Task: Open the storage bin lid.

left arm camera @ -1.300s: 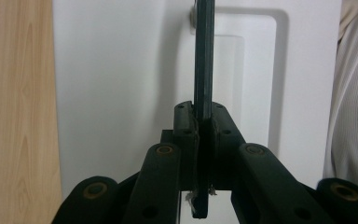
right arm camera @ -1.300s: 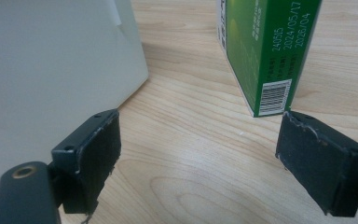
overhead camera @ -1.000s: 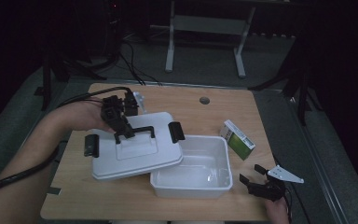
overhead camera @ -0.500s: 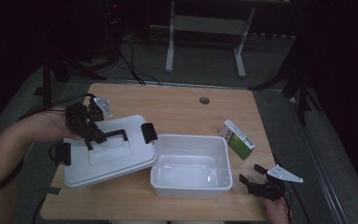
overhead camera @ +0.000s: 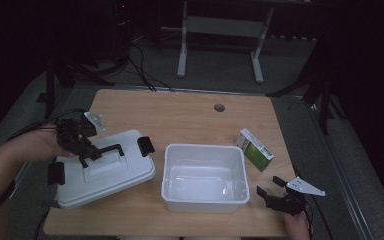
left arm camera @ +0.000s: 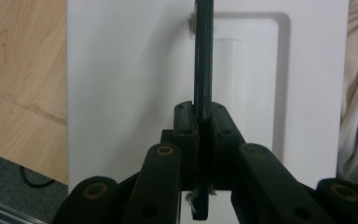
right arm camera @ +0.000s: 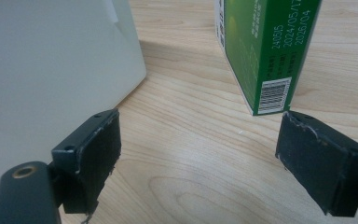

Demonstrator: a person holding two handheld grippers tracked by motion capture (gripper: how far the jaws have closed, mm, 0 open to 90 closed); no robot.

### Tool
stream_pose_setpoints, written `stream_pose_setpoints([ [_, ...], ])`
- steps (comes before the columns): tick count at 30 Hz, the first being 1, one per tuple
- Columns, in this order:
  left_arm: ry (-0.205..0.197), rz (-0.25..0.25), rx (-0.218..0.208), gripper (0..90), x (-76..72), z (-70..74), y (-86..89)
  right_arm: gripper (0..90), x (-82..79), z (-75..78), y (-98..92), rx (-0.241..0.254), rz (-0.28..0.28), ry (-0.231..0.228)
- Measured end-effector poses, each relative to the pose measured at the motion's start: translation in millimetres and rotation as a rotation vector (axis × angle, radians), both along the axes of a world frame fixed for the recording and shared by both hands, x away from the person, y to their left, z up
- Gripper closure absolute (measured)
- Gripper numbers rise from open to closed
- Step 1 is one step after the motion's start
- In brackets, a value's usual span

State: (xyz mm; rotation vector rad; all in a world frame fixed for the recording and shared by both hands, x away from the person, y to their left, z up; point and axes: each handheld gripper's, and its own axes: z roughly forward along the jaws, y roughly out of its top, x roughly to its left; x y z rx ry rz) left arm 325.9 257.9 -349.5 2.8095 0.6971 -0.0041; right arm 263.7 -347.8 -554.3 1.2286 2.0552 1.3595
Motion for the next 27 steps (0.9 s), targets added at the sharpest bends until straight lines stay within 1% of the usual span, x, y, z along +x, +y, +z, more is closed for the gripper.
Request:
stream_pose_setpoints([
  [1, -0.001, 0.008, -0.002, 84.3, 0.2, -2.8, 2.0, 13.6, 0.0, 0.0, 0.1, -0.001, 0.0, 0.0],
  [3, 0.009, 0.012, 0.004, 84.3, 0.9, -7.5, 4.2, 13.6, 0.0, 0.0, 0.3, -0.002, 0.001, 0.001],
  [4, 0.009, 0.012, 0.004, 84.3, 0.9, -7.5, 4.2, 13.6, 0.0, 0.0, 0.3, -0.002, 0.001, 0.001],
  [5, 0.018, 0.02, 0.011, 84.3, 2.1, -13.2, 6.4, 13.6, -0.3, 0.1, 0.4, -0.003, -0.001, 0.001],
  [7, 0.017, 0.032, 0.014, 84.3, 3.7, -18.9, 8.0, 13.6, -0.3, 0.0, 0.6, -0.004, -0.001, 0.001],
  [8, 0.025, 0.032, 0.018, 84.3, 4.7, -22.4, 8.7, 13.6, -0.2, 0.0, 0.6, -0.004, -0.001, 0.001],
  [10, 0.026, 0.033, 0.014, 84.3, 5.4, -24.3, 9.1, 13.6, -0.1, 0.0, 0.3, -0.001, -0.001, 0.003],
  [12, 0.038, 0.034, -0.007, 84.3, 8.1, -31.9, 11.4, 13.6, -0.3, 0.1, 0.1, 0.002, -0.002, 0.003],
  [14, 0.041, 0.032, -0.013, 84.3, 8.6, -33.6, 11.9, 13.6, -0.3, 0.1, 0.0, 0.002, -0.003, 0.002],
  [15, 0.045, 0.037, -0.023, 84.3, 9.6, -37.6, 12.9, 13.6, -0.4, 0.1, 0.2, 0.001, -0.003, 0.002],
  [17, 0.053, 0.037, -0.017, 84.3, 10.8, -42.0, 13.2, 13.6, -0.3, 0.0, 0.3, -0.001, -0.003, 0.002],
  [19, 0.052, 0.042, -0.006, 84.3, 12.1, -46.6, 13.2, 13.6, -0.2, 0.0, 0.5, -0.004, -0.002, 0.002],
  [20, 0.052, 0.042, -0.006, 84.3, 12.1, -46.6, 13.2, 13.6, -0.2, 0.0, 0.6, -0.004, -0.002, 0.002],
  [22, 0.054, 0.052, -0.003, 84.3, 14.6, -54.8, 13.6, 13.6, -0.5, 0.1, 0.7, -0.004, -0.002, 0.0],
  [24, 0.052, 0.055, 0.0, 84.3, 15.0, -56.5, 13.5, 13.6, -0.6, 0.1, 0.6, -0.002, -0.003, 0.0],
  [25, 0.057, 0.055, 0.009, 84.4, 15.8, -61.0, 12.5, 13.6, -0.5, 0.1, 0.5, -0.002, -0.003, 0.0],
  [26, 0.057, 0.055, 0.009, 84.3, 15.8, -61.0, 12.5, 13.6, -0.4, 0.0, 0.5, -0.003, -0.003, 0.0],
  [27, 0.061, 0.053, 0.005, 84.3, 16.4, -65.0, 11.4, 13.6, -0.4, 0.0, 0.7, -0.005, -0.003, 0.0],
])
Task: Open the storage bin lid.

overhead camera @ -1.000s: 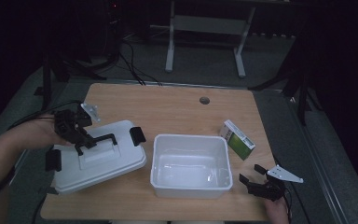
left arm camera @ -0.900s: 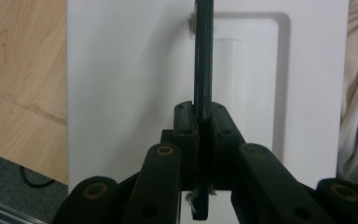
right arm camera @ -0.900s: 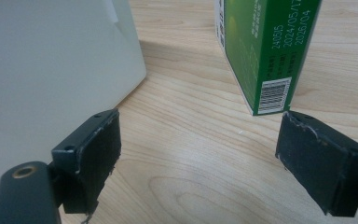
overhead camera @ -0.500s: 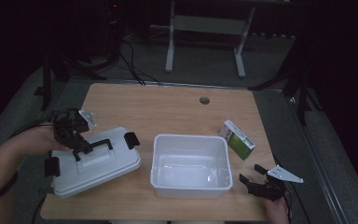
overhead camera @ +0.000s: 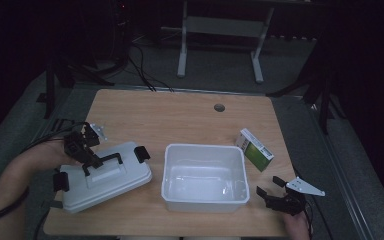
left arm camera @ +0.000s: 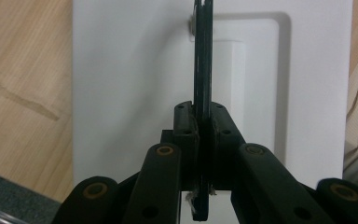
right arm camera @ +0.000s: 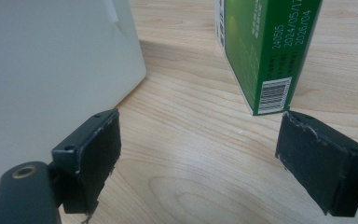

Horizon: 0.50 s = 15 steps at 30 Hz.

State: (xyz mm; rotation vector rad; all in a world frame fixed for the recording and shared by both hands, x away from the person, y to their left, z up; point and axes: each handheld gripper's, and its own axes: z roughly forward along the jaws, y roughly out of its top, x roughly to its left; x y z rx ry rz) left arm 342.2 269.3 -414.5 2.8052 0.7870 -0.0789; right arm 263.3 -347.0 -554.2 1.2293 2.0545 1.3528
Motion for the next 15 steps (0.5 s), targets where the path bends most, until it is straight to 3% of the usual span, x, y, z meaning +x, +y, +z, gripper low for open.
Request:
stream_pose_setpoints([
  [15, 0.014, 0.01, 0.033, 84.3, 4.1, -22.1, -1.9, 13.6, -0.7, 0.1, -0.8, 0.002, 0.003, -0.001],
])
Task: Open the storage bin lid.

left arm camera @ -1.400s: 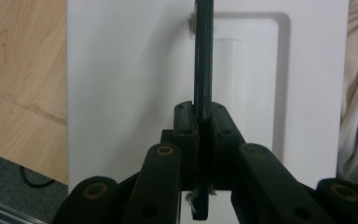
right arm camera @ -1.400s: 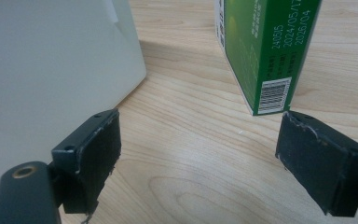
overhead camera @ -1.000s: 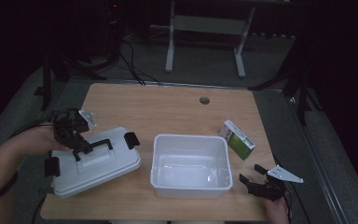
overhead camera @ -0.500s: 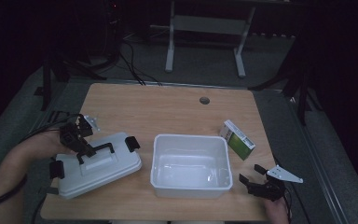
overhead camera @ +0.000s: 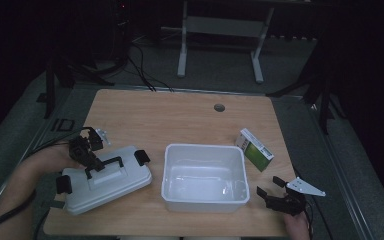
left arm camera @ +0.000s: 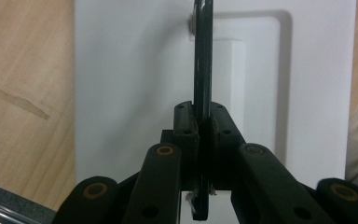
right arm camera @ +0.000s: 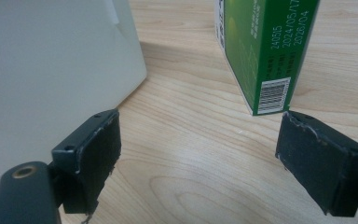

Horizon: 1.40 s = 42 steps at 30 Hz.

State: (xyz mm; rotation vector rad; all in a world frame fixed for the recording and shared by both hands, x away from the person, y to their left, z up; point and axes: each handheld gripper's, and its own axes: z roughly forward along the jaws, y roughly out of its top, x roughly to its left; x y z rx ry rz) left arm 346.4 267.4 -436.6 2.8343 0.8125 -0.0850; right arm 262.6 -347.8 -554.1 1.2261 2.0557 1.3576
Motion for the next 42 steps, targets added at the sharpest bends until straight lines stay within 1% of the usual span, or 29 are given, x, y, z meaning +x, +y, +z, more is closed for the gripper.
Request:
stream_pose_setpoints([
  [1, -0.006, 0.006, -0.007, 84.3, 0.1, -1.8, 0.8, 13.6, 0.2, 0.0, 0.3, -0.001, 0.0, 0.001],
  [4, -0.004, 0.011, -0.008, 84.3, 0.7, -4.2, 1.9, 13.6, 0.5, 0.0, 0.3, 0.0, -0.001, 0.001],
  [5, -0.005, 0.022, -0.008, 84.3, 0.9, -7.2, 3.0, 13.6, 0.4, 0.1, 0.1, 0.0, -0.001, 0.001],
  [6, -0.007, 0.022, -0.012, 84.3, 1.0, -9.3, 3.3, 13.6, 0.3, 0.0, 0.1, 0.0, -0.002, -0.001],
  [8, -0.004, 0.023, -0.014, 84.3, 0.8, -10.9, 3.3, 13.6, 0.3, 0.0, 0.1, 0.001, -0.002, -0.001],
  [9, -0.001, 0.019, -0.007, 84.3, 1.0, -15.0, 2.8, 13.6, 0.7, -0.1, 0.4, -0.001, -0.002, 0.002],
  [12, 0.008, 0.022, -0.007, 84.3, 1.3, -19.0, 2.3, 13.6, 1.1, -0.1, 0.8, -0.003, 0.0, 0.0],
  [13, 0.009, 0.021, -0.014, 84.3, 1.8, -22.5, 2.2, 13.6, 1.2, -0.1, 1.2, -0.006, 0.001, 0.0],
  [16, 0.01, 0.028, -0.026, 84.3, 2.0, -25.3, 2.2, 13.6, 1.0, -0.1, 0.8, -0.003, 0.001, -0.001],
  [17, 0.014, 0.037, -0.043, 84.3, 2.6, -28.4, 2.5, 13.6, 1.1, -0.1, 0.4, 0.002, 0.0, 0.0],
  [22, 0.016, 0.041, -0.053, 84.2, 3.7, -35.1, 1.5, 13.6, 1.2, -0.1, 1.0, -0.004, 0.001, 0.001],
  [23, 0.02, 0.049, -0.065, 84.2, 4.4, -38.3, 1.4, 14.0, 1.3, -0.1, 0.8, -0.004, 0.003, 0.001],
  [25, 0.023, 0.044, -0.064, 84.2, 4.8, -40.8, 0.9, 14.0, 1.2, -0.1, 0.7, -0.003, 0.002, 0.0],
  [26, 0.019, 0.048, -0.079, 84.2, 4.9, -42.2, 0.9, 14.0, 1.2, 0.0, 0.1, 0.004, -0.004, 0.001],
  [29, 0.014, 0.052, -0.091, 84.2, 4.6, -42.9, 1.4, 14.0, 1.4, -0.1, -0.8, 0.005, -0.013, -0.002],
  [32, 0.018, 0.062, -0.097, 84.1, 4.8, -43.3, 2.2, 14.0, 1.4, -0.1, -0.8, 0.005, -0.015, -0.002],
  [33, 0.011, 0.068, -0.104, 83.9, 5.2, -43.7, 3.1, 14.1, 0.6, 0.1, -0.1, -0.005, -0.034, -0.008],
  [34, 0.006, 0.075, -0.103, 83.8, 5.8, -43.8, 3.5, 14.0, 0.4, 0.1, 0.0, -0.006, -0.038, -0.009],
  [35, -0.006, 0.078, -0.097, 83.1, 5.9, -43.8, 3.7, 14.0, 0.6, 0.0, -0.4, -0.007, -0.034, -0.007],
  [36, -0.006, 0.097, -0.095, 82.3, 7.0, -44.2, 4.5, 14.0, 0.6, 0.0, -0.6, -0.006, -0.036, -0.003],
  [38, -0.006, 0.1, -0.097, 79.2, 7.3, -44.4, 4.9, 14.0, 0.3, 0.1, -1.1, -0.004, -0.042, -0.003],
  [39, -0.033, 0.106, -0.083, 74.0, 7.2, -44.3, 4.9, 14.0, 0.7, -0.1, -1.7, 0.001, -0.04, -0.002],
  [42, -0.043, 0.12, -0.092, 63.0, 7.3, -43.9, 5.4, 14.0, 1.3, 0.0, -2.6, 0.008, -0.042, 0.003],
])
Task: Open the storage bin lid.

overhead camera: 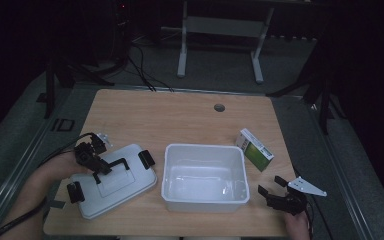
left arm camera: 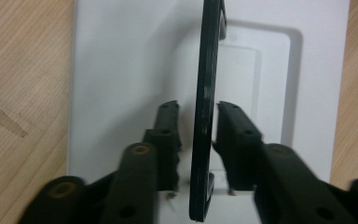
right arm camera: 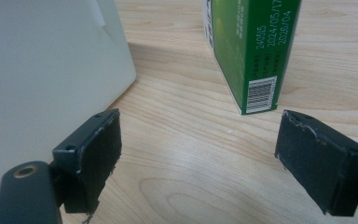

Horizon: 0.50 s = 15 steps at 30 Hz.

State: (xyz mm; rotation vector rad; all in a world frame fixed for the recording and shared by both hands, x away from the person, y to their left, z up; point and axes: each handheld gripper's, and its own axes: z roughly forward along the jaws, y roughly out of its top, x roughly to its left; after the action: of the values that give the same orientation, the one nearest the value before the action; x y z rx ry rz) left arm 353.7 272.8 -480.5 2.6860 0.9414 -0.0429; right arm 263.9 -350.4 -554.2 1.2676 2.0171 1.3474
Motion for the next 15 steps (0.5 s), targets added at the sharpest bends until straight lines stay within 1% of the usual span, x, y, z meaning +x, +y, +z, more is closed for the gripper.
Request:
stream_pose_setpoints([
  [1, 0.0, 0.01, -0.004, 59.5, 0.6, 0.5, -0.1, 14.0, -0.4, 0.1, -1.7, 0.01, -0.018, -0.012],
  [2, 0.0, 0.01, -0.004, 56.9, 0.6, 0.5, -0.1, 14.0, -0.4, 0.1, -1.7, 0.01, -0.018, -0.012],
  [3, -0.021, 0.009, -0.012, 54.1, 0.2, 1.9, -0.4, 14.0, -0.9, 0.2, -3.6, 0.024, -0.023, -0.018],
  [4, -0.021, 0.009, -0.012, 51.6, 0.2, 1.9, -0.4, 13.9, -0.7, 0.1, -4.3, 0.025, -0.023, -0.016],
  [5, -0.032, 0.011, -0.023, 48.3, 0.5, 3.8, 0.0, 14.0, -0.6, 0.0, -5.5, 0.028, -0.03, -0.019],
  [7, -0.024, 0.009, -0.021, 47.6, 0.6, 4.8, -0.5, 14.0, -0.6, 0.0, -6.1, 0.034, -0.032, -0.014],
  [8, -0.019, 0.004, -0.023, 42.7, 0.3, 5.1, -0.8, 13.2, 0.2, -0.2, -6.7, 0.036, -0.038, 0.001],
  [9, 0.003, -0.005, -0.026, 40.0, 0.1, 5.3, -1.6, 12.3, 0.7, -0.3, -6.0, 0.024, -0.07, 0.012],
  [10, 0.003, -0.005, -0.026, 40.0, 0.1, 5.3, -1.6, 12.3, 0.7, -0.3, -6.0, 0.024, -0.07, 0.012],
  [11, 0.007, -0.005, -0.011, 40.0, -0.7, 5.8, -3.2, 12.2, 1.5, 0.1, -5.0, -0.025, -0.098, 0.015],
  [12, 0.007, -0.005, -0.011, 40.0, -0.7, 5.8, -3.2, 12.2, 1.5, 0.1, -5.0, -0.025, -0.098, 0.015],
  [13, 0.007, -0.015, 0.002, 40.0, -1.8, 6.3, -4.2, 11.8, 2.0, 1.5, -7.2, -0.001, -0.077, 0.033],
  [14, 0.007, -0.015, 0.002, 40.0, -1.8, 6.3, -4.2, 11.8, 2.4, 2.0, -8.9, 0.018, -0.057, 0.037],
  [15, 0.015, -0.017, 0.001, 40.0, -2.9, 6.2, -5.2, 11.8, 2.4, 2.8, -10.2, 0.03, -0.045, 0.044],
])
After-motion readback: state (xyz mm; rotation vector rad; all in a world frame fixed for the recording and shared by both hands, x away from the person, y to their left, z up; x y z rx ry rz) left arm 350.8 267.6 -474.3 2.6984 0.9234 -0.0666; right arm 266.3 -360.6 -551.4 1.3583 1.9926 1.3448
